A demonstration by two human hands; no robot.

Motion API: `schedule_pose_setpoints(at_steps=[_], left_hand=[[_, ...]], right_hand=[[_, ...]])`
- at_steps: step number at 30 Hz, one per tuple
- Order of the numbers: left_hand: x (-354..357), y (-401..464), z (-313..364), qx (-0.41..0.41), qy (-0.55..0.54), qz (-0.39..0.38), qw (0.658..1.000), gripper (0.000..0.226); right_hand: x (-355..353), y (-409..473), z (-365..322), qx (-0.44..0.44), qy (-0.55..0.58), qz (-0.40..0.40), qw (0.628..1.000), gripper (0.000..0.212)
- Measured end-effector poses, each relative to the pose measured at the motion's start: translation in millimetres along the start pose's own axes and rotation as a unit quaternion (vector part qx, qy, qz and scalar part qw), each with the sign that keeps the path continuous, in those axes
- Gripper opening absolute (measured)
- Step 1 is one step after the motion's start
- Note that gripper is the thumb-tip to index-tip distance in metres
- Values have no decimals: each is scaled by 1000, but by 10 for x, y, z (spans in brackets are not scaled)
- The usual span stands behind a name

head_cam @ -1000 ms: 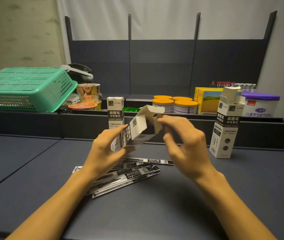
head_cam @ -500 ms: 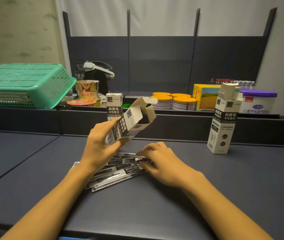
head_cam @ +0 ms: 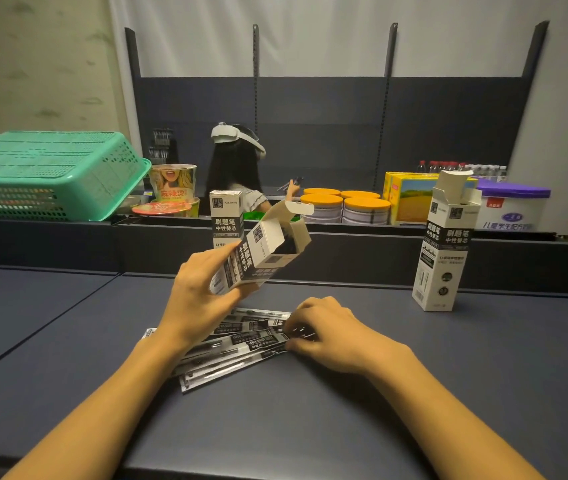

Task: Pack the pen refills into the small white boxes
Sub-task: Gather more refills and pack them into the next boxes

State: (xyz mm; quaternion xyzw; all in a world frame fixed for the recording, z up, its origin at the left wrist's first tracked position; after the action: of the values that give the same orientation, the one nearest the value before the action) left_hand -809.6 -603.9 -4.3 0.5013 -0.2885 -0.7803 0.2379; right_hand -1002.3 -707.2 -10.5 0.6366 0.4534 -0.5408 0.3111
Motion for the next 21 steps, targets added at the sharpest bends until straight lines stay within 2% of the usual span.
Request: schedule_pose_setpoints(at_steps=[8, 11, 13, 16, 18, 19, 21], left_hand=[[-9, 14, 9, 12, -2, 3, 1000, 69], [-14, 17, 7, 17, 0, 6, 1000, 68], [-13, 15, 5, 14, -3, 6, 1000, 67], [-10, 10, 3, 13, -7, 6, 1000, 65], [-14, 18, 5, 17, -5, 8, 1000, 65], [-17, 23, 8, 18, -4, 8, 1000, 65], [-17, 23, 8, 23, -3, 8, 1000, 66]], right_hand=[[-149, -99, -49, -15, 100, 88, 991, 16], [-234, -149, -100, -32, 217, 137, 966, 10], [-292, -191, -138, -63, 351, 141, 924, 2], [-381, -287, -224, -117, 550, 110, 819, 4], [-446, -339, -267, -143, 622, 91, 764, 9], [-474, -357, -279, -153, 641, 88, 747, 14], [-524, -404, -276, -170, 648, 107, 735, 19]])
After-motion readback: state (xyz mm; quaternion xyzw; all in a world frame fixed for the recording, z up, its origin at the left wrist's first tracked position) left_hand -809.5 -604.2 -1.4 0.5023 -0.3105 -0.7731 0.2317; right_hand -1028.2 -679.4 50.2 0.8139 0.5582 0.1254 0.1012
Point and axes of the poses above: each hand's wrist, its own y-axis towards the middle knuckle, its own x-axis out of the palm, z = x × y, the point moved 1 cm from there along y, towards the middle knuckle, and after that the axes turned 15 degrees about -z, right-handed, at the moved point
